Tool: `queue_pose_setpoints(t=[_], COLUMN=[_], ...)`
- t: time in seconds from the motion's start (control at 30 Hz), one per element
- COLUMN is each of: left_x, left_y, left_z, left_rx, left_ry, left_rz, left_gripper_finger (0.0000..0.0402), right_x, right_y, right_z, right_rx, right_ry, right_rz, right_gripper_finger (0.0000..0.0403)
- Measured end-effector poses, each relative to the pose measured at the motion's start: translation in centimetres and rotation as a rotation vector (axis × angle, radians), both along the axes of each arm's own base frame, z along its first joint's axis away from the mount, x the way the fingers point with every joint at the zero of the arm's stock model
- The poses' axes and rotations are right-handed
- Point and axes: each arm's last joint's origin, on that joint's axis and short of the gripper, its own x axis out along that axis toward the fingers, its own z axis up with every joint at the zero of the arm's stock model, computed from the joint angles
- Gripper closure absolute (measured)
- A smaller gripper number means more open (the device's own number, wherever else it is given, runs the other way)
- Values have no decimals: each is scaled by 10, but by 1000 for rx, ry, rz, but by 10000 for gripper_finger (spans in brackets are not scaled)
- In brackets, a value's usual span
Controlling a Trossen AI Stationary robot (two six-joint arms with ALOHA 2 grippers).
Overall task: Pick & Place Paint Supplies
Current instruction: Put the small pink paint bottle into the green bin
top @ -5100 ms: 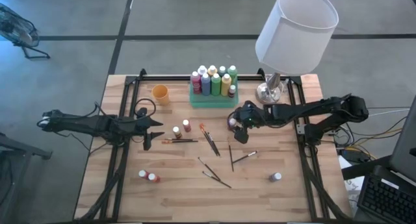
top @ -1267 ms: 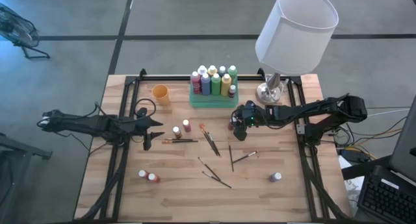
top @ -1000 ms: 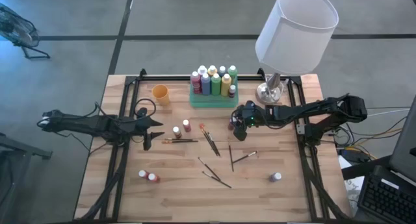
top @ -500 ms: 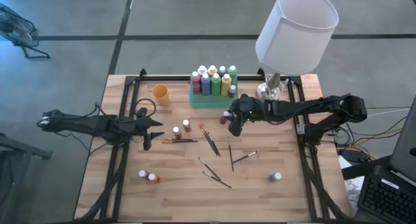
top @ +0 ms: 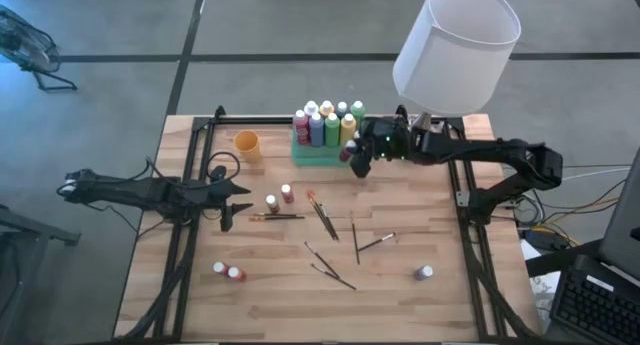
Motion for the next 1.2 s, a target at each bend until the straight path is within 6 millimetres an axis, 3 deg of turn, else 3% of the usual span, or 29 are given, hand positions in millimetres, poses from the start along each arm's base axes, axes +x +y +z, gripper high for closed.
queue_pose_setpoints(t=[0.27, 0.5, 0.77, 1.2], left_x=[0, 0, 0, 0], left_y=[0, 0, 0, 0], left_z=[0, 0, 0, -1], left_rx=[0, 0, 0, 1], left_ry=[0, 0, 1, 7], left_rz=[0, 0, 0, 0], left_gripper_finger=[202, 202, 202, 202], right_x=[-3, 15, 29, 37], right_y=[-18, -34, -50, -58], right_z=[-7, -41, -59, -82], right_rx=[-5, -1, -37, -84], right_ry=[-7, 46, 116, 176], right_rz=[-23, -22, -99, -203], right_gripper_finger=[292, 286, 285, 282])
